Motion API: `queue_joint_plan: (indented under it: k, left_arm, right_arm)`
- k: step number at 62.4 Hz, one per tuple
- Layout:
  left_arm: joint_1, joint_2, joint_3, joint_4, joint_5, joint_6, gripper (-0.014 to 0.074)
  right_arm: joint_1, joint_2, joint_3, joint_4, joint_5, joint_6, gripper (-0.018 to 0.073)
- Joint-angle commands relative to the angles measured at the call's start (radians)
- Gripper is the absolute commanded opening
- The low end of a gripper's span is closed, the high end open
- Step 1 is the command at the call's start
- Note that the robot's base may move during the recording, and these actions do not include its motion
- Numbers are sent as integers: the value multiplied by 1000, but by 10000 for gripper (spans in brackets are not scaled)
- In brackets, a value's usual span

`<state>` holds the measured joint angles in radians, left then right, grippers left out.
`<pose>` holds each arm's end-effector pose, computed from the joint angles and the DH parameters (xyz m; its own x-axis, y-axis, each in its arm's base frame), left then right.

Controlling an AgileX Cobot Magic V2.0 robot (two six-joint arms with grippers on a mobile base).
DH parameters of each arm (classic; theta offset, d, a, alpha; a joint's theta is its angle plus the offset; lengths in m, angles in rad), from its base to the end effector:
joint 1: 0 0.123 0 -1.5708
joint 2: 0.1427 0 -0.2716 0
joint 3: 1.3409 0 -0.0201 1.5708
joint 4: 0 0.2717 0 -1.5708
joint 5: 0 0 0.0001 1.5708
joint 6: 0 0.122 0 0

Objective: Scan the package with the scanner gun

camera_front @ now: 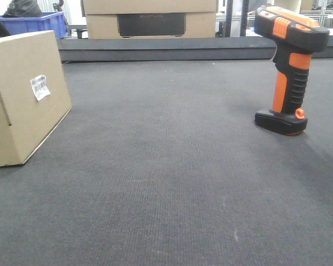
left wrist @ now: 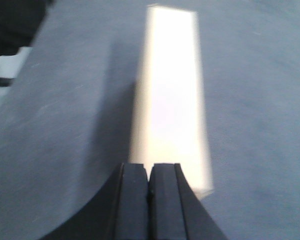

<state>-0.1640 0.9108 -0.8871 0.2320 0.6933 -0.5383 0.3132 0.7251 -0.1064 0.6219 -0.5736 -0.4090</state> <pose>0.2338 -0.0205 0.3265 -0.5493 -0.2609 -0.7938 -0.1597 0.9653 -0.2068 0.1873 0.0202 0.2042 -0.0441 0.1179 -0.9920 0.0141 0.9930 0.1174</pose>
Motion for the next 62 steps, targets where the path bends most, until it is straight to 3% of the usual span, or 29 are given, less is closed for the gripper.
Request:
queue_joint_plan:
  k: [1, 7, 13, 23, 30, 39, 52, 62]
  left_arm:
    - [38, -60, 77, 4, -67, 47, -111]
    - [43, -131, 151, -7, -166, 122, -111]
    - [41, -222, 228, -18, -270, 141, -111]
    - [41, -353, 317, -24, -298, 141, -96]
    - [41, -444, 362, -24, -298, 141, -96]
    - [41, -555, 383, -24, -286, 141, -96]
    - [41, -667, 388, -24, -226, 141, -97]
    - [41, -741, 388, -24, -171, 141, -97]
  right_arm:
    - [-1, -37, -68, 84, 94, -157, -162]
    - [-1, -62, -118, 205, 135, -246, -162]
    - [-1, -81, -137, 268, 157, -352, -162]
    - [-3, -152, -138, 483, 195, -498, -162]
    - [-3, -227, -138, 499, 276, -647, -162]
    - [-3, -318, -138, 517, 380, -685, -162]
    - [-3, -359, -147, 517, 372, -690, -162]
    - [-3, -387, -198, 515, 488, -690, -162]
